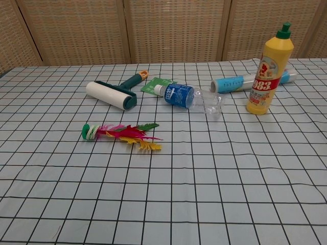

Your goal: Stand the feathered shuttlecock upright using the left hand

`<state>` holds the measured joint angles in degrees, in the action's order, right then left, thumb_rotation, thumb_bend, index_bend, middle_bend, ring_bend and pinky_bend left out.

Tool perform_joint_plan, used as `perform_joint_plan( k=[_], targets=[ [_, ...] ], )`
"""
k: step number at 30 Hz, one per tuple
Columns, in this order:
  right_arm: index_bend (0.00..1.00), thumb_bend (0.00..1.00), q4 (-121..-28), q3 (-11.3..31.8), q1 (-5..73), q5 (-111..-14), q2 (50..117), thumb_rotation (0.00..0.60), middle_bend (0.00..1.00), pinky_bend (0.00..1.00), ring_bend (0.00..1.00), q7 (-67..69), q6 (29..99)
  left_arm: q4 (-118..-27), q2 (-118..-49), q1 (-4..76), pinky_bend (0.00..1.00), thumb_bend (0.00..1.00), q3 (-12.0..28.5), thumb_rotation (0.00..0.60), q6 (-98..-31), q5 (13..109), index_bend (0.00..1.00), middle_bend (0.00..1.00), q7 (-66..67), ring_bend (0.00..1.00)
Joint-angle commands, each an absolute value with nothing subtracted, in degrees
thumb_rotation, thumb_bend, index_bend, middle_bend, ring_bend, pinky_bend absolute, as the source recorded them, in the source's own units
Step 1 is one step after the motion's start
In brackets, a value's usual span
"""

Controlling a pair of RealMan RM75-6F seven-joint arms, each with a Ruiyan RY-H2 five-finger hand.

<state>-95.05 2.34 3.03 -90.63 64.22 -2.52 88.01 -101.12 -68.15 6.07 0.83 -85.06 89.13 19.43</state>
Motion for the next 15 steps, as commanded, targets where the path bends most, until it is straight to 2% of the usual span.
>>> perform_joint_plan(
  k=[1,7,15],
  targets=[
    [0.04,0.08,-95.1,2.3,3.0,-90.6,64.2,0.600,0.00,0.07,0.00,-2.6,87.9,-101.1,-68.2,6.1,0.00,0.17,0.8,0.600,-84.9,89.0,0.11,0.00,19.4,0.00],
    [0.04,0.08,-95.1,2.4,3.0,-89.6,64.1,0.600,0.00,0.07,0.00,-2.2,87.4,-101.8,-68.2,7.0,0.00,0.17,1.6,0.600,-83.8,88.3,0.12,0.00,19.2,0.00],
    [0.04,0.08,-94.8,3.0,3.3,-88.4,63.8,0.600,0.00,0.07,0.00,-1.0,86.7,-104.3,-69.2,13.3,0.00,0.18,5.0,0.600,-76.2,85.7,0.17,0.00,24.7,0.00]
  ],
)
